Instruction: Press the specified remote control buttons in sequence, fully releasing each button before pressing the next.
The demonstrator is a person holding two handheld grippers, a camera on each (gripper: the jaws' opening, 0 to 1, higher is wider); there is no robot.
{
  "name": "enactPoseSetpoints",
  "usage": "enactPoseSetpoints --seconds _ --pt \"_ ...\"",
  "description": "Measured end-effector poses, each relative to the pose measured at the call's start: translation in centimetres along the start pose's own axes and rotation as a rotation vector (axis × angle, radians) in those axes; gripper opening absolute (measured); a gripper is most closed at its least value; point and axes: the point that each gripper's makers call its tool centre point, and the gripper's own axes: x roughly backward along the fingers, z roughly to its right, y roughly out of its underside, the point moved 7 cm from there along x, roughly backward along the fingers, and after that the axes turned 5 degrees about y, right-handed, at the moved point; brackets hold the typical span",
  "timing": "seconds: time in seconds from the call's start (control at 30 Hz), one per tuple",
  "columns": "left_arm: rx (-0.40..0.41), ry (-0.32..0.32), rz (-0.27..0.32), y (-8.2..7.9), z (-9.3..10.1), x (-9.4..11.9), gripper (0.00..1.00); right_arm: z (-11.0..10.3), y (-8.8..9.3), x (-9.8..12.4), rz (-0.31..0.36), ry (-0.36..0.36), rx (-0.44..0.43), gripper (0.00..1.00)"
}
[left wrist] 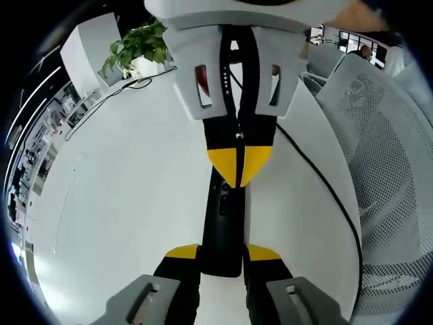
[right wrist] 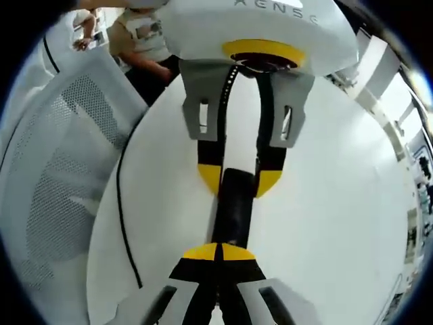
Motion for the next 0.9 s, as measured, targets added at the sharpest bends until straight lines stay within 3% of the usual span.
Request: enactPoseSetpoints --seconds 0.9 --pt "0.014 0.003 0.009 0.04 -0.06 0.0 0.23 0.23 0.08 -0.43 -0.014 -0.025 0.001 0.0"
